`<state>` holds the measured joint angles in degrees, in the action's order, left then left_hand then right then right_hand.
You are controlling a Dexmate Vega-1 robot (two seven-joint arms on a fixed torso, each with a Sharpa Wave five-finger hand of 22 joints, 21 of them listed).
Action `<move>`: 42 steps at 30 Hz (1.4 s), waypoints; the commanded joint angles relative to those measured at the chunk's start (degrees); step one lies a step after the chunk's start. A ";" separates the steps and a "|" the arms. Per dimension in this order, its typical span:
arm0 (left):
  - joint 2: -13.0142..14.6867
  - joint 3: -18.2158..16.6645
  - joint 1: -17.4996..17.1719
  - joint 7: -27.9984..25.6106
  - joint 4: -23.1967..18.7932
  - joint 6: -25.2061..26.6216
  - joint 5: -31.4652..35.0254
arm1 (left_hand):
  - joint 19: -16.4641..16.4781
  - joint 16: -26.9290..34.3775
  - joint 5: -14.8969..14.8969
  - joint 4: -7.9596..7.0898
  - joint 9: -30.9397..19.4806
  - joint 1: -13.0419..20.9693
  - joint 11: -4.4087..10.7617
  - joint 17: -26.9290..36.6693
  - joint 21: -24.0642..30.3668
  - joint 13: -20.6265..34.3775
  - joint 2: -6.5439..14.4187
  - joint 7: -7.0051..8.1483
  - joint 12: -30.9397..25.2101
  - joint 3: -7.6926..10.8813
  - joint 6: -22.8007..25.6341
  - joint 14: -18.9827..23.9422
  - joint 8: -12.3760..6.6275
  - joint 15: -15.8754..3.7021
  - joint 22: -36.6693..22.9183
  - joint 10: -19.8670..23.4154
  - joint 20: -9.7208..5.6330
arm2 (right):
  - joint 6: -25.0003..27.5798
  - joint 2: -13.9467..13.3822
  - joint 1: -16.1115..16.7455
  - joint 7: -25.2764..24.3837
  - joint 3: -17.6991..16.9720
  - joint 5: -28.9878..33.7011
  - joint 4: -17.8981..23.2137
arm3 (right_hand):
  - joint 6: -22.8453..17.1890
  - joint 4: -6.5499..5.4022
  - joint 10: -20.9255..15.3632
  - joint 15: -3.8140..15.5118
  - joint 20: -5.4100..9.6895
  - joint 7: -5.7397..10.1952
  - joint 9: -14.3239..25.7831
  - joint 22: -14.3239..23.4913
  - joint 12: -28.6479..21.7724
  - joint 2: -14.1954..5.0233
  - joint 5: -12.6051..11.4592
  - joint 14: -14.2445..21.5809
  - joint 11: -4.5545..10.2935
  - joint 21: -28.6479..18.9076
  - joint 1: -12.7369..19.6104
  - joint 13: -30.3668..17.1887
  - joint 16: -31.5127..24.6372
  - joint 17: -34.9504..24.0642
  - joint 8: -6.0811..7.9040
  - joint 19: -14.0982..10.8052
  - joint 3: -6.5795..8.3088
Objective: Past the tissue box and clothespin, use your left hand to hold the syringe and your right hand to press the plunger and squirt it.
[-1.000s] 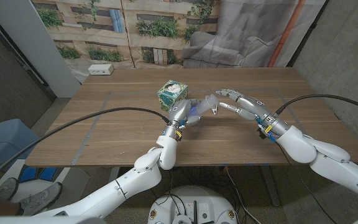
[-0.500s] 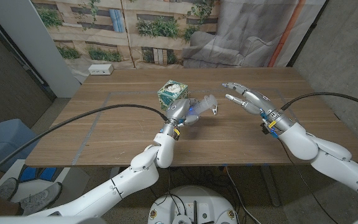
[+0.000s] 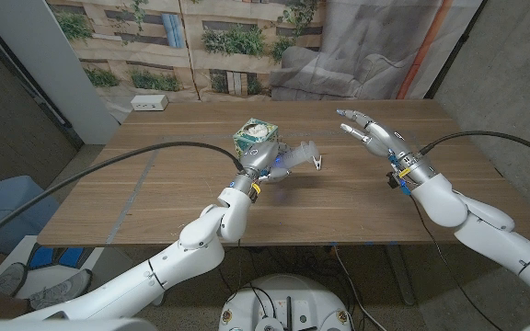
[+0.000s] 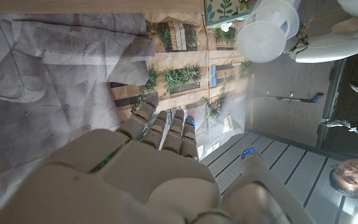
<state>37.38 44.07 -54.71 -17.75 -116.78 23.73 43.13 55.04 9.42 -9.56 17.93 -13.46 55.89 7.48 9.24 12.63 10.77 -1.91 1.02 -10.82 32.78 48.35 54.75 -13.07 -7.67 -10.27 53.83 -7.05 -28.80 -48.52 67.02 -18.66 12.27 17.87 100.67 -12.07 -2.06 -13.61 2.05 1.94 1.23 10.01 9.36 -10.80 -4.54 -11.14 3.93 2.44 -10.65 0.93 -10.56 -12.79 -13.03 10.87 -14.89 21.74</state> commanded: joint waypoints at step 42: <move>18.55 -12.35 -1.89 16.77 -4.84 -20.83 -3.09 | 0.31 0.43 -0.35 -8.63 -0.06 -11.44 1.84 0.28 0.14 0.20 10.85 0.09 -0.17 10.02 2.69 -0.41 -0.29 -5.17 -0.13 1.16 -2.47 | 8.08 12.31 -7.47 5.26 3.45 -34.12 -7.46 | 5.98 -0.83 4.95 -0.18 -0.13 -0.79 -0.01 0.19 0.67 -1.37 -0.42 -1.50 -1.42 0.61 0.01 -0.02 0.53 -0.42 -1.27 2.55 -0.22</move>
<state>53.32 33.65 -56.44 -2.61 -122.33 7.77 40.35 55.28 9.43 -9.51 18.40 -13.48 54.90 7.93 9.24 12.51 10.80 -2.30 1.34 -10.75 33.25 48.66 54.55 -13.13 -7.69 -10.24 54.02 -7.50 -24.42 -36.37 60.03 -16.46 15.36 -8.81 92.11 -6.92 -2.43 -8.99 2.05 1.83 0.59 9.87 9.48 -10.36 -4.23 -11.52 2.87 0.93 -10.14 1.24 -10.38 -12.40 -13.20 9.74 -12.90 21.36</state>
